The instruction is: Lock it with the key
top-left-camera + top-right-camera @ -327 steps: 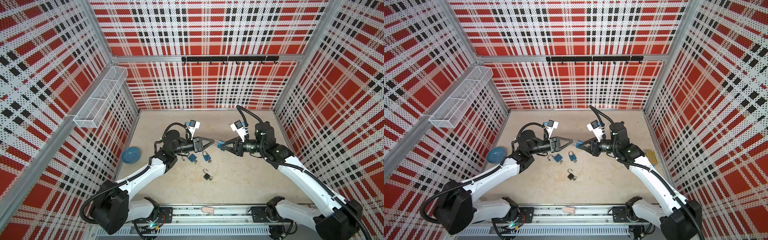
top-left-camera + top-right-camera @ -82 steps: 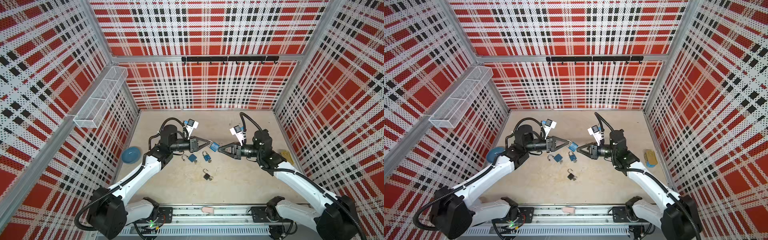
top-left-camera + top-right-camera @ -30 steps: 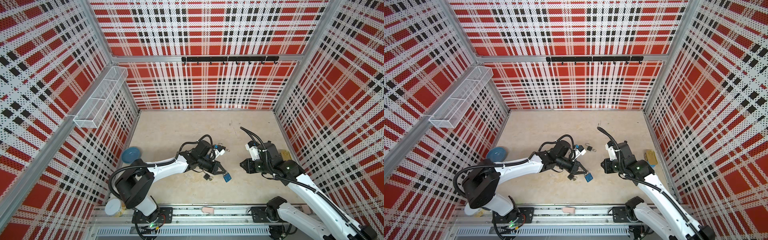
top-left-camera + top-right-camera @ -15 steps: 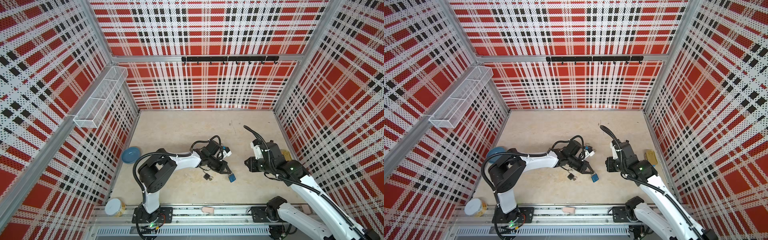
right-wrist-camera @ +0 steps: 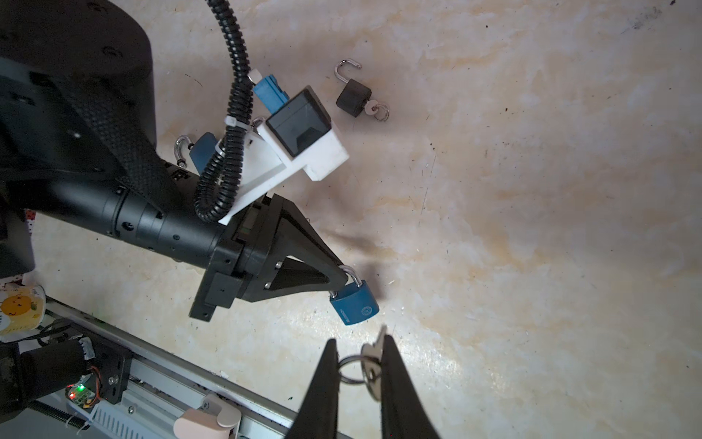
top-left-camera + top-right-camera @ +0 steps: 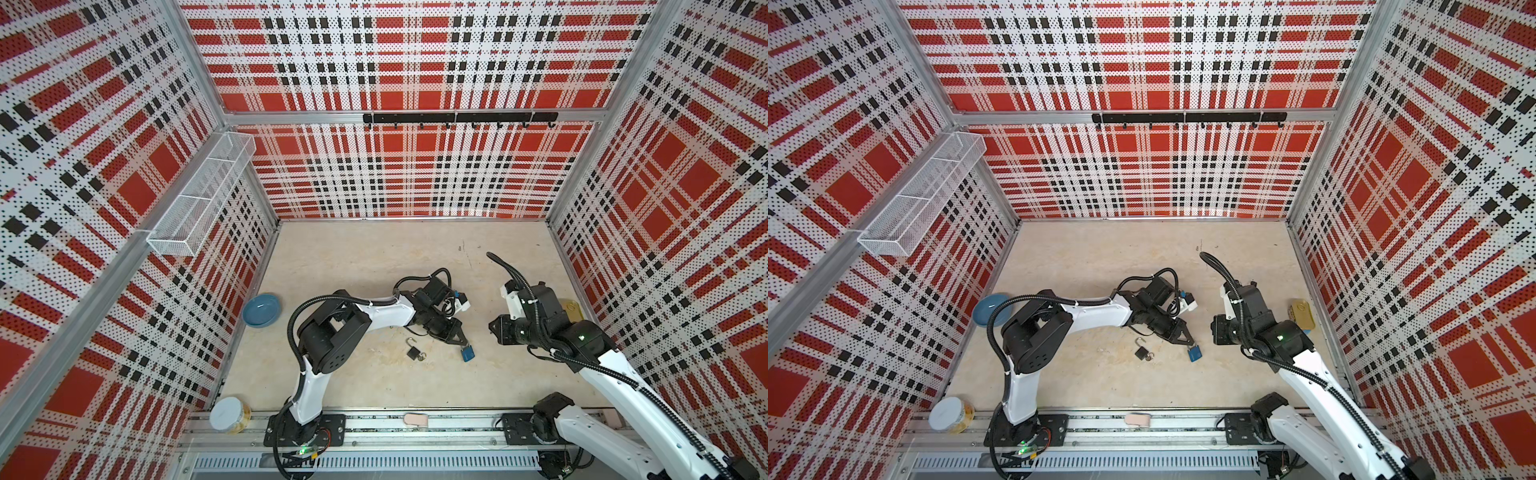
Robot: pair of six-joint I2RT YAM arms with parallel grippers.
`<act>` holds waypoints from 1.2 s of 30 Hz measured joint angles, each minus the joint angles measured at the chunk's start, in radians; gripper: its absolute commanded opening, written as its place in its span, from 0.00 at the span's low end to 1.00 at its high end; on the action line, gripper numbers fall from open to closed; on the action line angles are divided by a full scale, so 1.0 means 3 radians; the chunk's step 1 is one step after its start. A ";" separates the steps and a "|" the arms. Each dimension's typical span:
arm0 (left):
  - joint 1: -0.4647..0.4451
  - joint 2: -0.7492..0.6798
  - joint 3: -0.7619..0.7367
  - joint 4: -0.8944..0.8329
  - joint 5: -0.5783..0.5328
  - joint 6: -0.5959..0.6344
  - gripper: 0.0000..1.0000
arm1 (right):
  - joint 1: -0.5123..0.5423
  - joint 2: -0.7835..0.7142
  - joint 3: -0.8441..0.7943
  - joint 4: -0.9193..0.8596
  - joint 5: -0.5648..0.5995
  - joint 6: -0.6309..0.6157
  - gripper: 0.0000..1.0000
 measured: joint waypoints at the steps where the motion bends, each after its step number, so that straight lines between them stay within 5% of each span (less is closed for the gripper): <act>1: 0.0000 0.0017 0.0003 -0.0023 -0.0008 0.0005 0.08 | 0.0000 0.0000 0.0000 0.0003 -0.0001 0.0003 0.00; 6: 0.0000 0.0076 0.0031 -0.0095 -0.0058 0.0027 0.39 | 0.0000 0.0015 -0.0008 0.0031 -0.0018 0.0014 0.00; 9: -0.0001 0.0079 0.0048 -0.0113 -0.0098 0.0032 0.50 | 0.0000 0.0018 -0.0043 0.0070 -0.0027 0.0053 0.00; 19: 0.0076 -0.0005 0.0009 -0.0136 -0.0289 0.0013 0.52 | 0.0005 0.0071 -0.0426 0.0375 -0.0186 0.0207 0.00; 36: 0.0676 -0.1129 -0.0763 0.0211 -0.0490 -0.0323 0.53 | 0.0254 0.0565 -0.0782 0.1216 -0.0187 0.0451 0.00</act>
